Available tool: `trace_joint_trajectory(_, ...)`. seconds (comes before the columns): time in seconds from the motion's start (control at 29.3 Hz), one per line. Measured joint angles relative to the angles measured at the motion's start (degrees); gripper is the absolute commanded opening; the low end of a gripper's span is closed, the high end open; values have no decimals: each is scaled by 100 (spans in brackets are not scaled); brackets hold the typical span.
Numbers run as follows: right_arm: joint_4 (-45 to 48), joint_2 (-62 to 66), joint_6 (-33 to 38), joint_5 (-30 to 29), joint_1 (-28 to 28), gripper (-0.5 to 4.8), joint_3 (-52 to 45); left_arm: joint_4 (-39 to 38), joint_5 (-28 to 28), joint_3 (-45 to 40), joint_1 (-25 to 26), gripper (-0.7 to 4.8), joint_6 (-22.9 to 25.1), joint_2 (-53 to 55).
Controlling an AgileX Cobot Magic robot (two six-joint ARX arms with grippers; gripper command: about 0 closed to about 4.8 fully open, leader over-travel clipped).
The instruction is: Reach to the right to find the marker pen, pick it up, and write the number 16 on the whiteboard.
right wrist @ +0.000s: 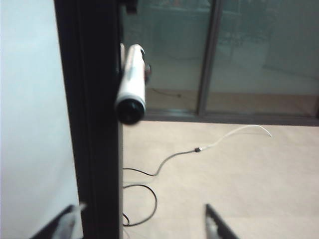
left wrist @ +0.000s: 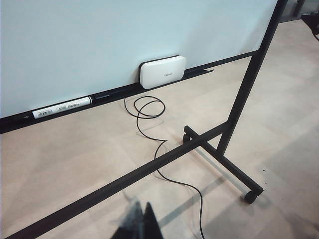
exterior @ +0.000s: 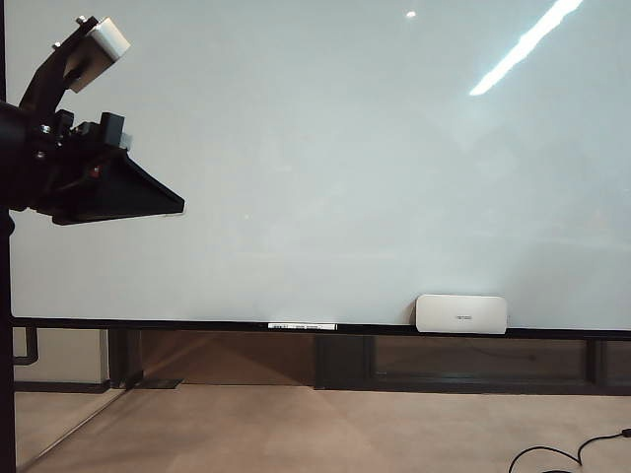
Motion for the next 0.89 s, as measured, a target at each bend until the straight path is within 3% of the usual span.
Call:
trace_joint_trajectory(0.07,-26,0,15,-35,4,317,68,0,-2,0,0,-6,0,0)
trace_joint_trajectory(0.89,-457,332,15,-42,238,318,909,-7,-251,0,0,-6,0,9)
